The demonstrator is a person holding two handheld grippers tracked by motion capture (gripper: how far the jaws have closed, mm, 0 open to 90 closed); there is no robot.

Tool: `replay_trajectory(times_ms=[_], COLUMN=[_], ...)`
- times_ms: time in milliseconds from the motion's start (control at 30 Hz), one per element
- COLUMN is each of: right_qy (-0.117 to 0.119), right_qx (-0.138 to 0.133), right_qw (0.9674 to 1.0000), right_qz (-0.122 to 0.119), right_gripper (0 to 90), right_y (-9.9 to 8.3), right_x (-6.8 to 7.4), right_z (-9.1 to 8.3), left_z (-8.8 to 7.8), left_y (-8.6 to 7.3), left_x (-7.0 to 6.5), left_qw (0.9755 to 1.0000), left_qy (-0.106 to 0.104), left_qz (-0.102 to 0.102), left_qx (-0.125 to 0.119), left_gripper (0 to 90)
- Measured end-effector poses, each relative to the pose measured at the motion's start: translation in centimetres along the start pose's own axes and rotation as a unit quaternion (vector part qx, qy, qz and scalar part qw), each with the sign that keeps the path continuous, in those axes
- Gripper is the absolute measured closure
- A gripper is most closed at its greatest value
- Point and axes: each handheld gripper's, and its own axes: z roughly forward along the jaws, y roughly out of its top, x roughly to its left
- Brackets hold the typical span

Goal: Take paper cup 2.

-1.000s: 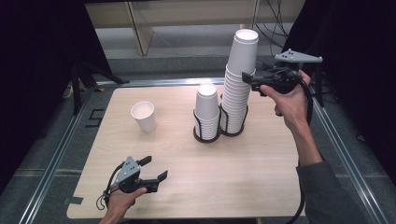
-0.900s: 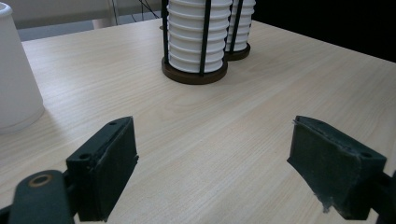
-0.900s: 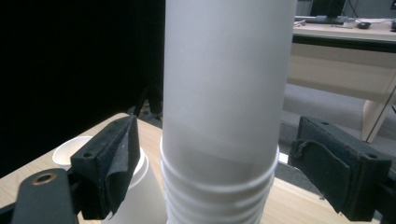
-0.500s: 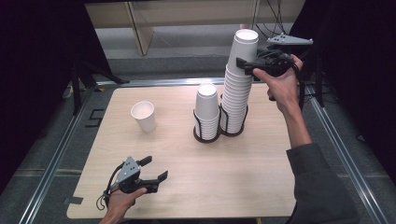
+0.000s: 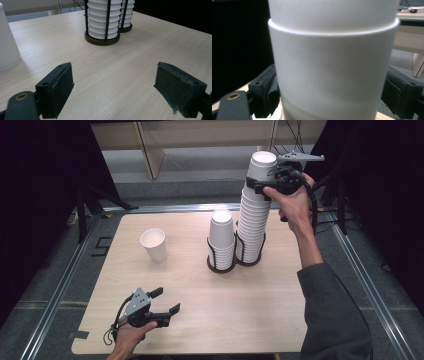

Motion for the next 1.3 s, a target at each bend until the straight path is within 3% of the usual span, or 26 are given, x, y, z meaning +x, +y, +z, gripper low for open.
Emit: replay_trajectory(times_ms=[133, 167, 267, 600, 667, 767, 900, 1133, 1300], right_qy=[-0.005, -0.006, -0.007, -0.027, -0.025, -0.040, -0.045, -0.059, -0.065], right_qx=[0.006, 0.005, -0.002, -0.035, -0.046, -0.065, -0.074, -0.078, -0.075], right_qw=[1.0000, 0.9999, 1.0000, 0.9989, 0.9985, 0.9966, 0.9960, 0.9949, 0.9948], right_qz=[-0.005, -0.008, -0.005, -0.017, -0.017, -0.031, -0.024, -0.023, -0.024], right_gripper=[16.2, 16.8, 17.0, 17.1, 17.1, 17.2, 17.3, 17.3, 17.4], right_y=[0.2, 0.4, 0.7, 3.9, 4.7, 6.2, 6.9, 6.6, 5.6], right_x=[0.2, 0.3, 0.3, 1.1, 1.3, 1.5, 1.8, 1.2, 0.5], right_z=[0.0, -0.1, -0.3, -2.1, -2.6, -3.8, -5.3, -7.6, -9.4], left_z=[-0.1, 0.0, 0.0, -0.2, 0.0, -0.2, -0.1, -0.2, 0.0], left_y=[0.1, 0.0, 0.0, 0.1, 0.0, 0.1, 0.0, 0.1, 0.0], left_x=[-0.1, 0.0, 0.0, -0.1, 0.0, -0.1, -0.1, -0.1, 0.0], left_qw=[1.0000, 1.0000, 1.0000, 0.9999, 1.0000, 0.9999, 1.0000, 0.9999, 1.0000], left_qy=[0.005, 0.000, -0.001, 0.003, -0.002, 0.002, -0.002, 0.002, -0.002], left_qz=[0.000, -0.001, 0.002, 0.005, 0.003, 0.005, 0.006, 0.008, 0.005], left_qx=[0.008, -0.001, 0.002, 0.011, 0.002, 0.012, 0.007, 0.014, 0.004], left_gripper=[14.5, 14.4, 14.5, 14.5, 14.5, 14.5, 14.5, 14.5, 14.5])
